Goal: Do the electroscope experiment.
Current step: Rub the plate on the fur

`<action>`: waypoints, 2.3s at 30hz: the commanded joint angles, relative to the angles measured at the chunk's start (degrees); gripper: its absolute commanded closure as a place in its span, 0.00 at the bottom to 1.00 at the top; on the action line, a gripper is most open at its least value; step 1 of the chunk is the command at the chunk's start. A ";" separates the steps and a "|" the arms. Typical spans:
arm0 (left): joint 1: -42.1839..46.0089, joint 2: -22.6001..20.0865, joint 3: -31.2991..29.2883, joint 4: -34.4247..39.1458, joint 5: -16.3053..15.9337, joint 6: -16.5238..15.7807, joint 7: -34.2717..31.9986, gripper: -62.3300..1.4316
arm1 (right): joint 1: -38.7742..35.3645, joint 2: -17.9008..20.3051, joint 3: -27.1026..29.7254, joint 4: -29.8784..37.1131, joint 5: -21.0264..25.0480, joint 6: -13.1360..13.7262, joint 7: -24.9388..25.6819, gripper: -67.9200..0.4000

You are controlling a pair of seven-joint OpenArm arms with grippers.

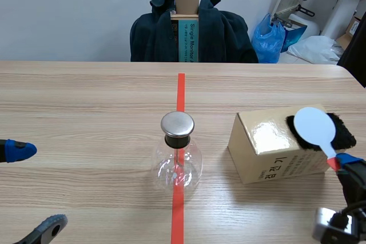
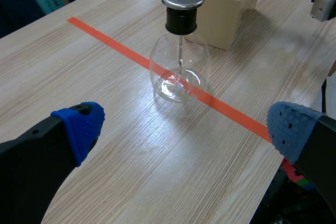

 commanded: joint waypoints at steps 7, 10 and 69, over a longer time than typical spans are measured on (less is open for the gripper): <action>-0.02 0.28 -0.17 0.59 -0.57 0.11 -0.79 0.00 | 0.90 2.25 0.76 0.66 0.85 -2.42 7.13 0.98; -0.02 0.28 -0.17 0.59 -0.57 0.11 -0.79 0.00 | 1.38 2.27 0.94 0.66 2.36 -2.42 0.11 0.98; -0.20 0.28 -0.15 0.59 -0.57 0.11 0.48 0.00 | -4.17 13.68 12.96 47.67 29.07 -2.42 -4.96 0.98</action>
